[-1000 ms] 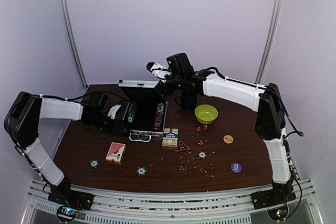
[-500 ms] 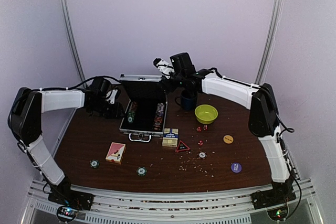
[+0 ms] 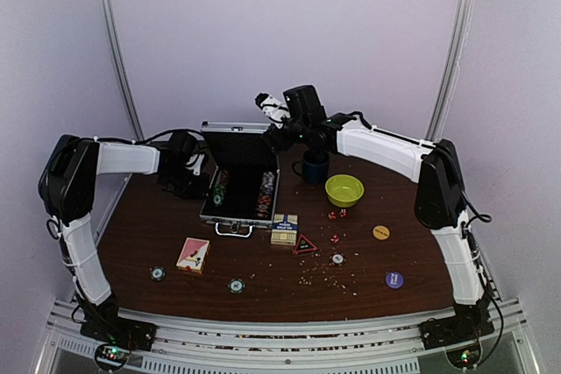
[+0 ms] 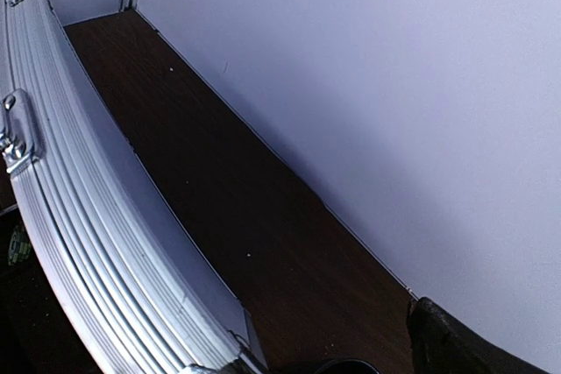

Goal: Pack up texas hold em set

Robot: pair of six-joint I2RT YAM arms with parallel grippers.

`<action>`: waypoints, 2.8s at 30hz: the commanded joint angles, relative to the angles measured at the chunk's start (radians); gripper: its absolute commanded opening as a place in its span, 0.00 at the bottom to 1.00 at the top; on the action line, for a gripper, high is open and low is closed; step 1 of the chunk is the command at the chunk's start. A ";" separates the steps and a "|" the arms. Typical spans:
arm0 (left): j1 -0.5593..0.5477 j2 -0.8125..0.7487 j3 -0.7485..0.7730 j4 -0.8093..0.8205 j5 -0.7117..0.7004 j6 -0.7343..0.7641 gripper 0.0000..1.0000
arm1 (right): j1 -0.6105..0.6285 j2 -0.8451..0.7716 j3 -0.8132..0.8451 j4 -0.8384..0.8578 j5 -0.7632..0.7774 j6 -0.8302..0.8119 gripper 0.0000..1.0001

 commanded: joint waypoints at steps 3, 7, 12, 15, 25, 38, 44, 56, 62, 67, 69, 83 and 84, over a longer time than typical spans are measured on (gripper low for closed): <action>0.004 0.026 0.022 -0.002 -0.013 -0.004 0.15 | -0.002 0.012 0.030 0.001 -0.004 0.018 0.95; 0.004 0.041 0.016 0.001 -0.010 -0.003 0.03 | -0.002 0.012 0.029 -0.004 -0.008 0.021 0.95; 0.004 0.018 -0.008 -0.002 0.003 -0.010 0.00 | -0.002 0.007 0.028 -0.007 -0.022 0.021 0.95; 0.001 -0.032 -0.056 -0.002 0.011 -0.024 0.00 | -0.002 -0.001 0.029 -0.013 -0.036 0.022 0.95; -0.031 -0.203 -0.222 -0.001 0.032 -0.062 0.00 | -0.002 -0.027 0.022 -0.022 -0.048 0.022 0.94; -0.096 -0.308 -0.327 0.037 0.126 -0.151 0.04 | -0.002 -0.053 -0.016 -0.017 -0.046 0.009 0.94; -0.096 -0.351 -0.298 -0.014 0.059 -0.133 0.23 | -0.002 -0.072 -0.027 -0.044 -0.080 0.004 0.94; -0.100 -0.438 -0.238 -0.051 0.130 0.081 0.39 | -0.002 -0.320 -0.281 -0.143 -0.319 -0.096 1.00; -0.178 -0.431 -0.207 -0.035 0.189 0.203 0.36 | -0.037 -0.456 -0.433 -0.264 -0.396 -0.087 1.00; -0.258 -0.386 -0.134 -0.053 0.147 0.348 0.61 | -0.146 -0.639 -0.709 -0.318 -0.554 -0.068 1.00; -0.263 -0.339 -0.087 -0.080 0.140 0.388 0.63 | -0.198 -0.739 -0.855 -0.324 -0.604 -0.057 1.00; -0.442 -0.100 0.077 -0.171 0.072 0.644 0.68 | -0.397 -0.937 -1.288 -0.131 -0.710 -0.050 0.99; -0.451 -0.090 0.079 -0.180 0.060 0.651 0.67 | -0.400 -0.935 -1.295 -0.120 -0.711 -0.050 0.99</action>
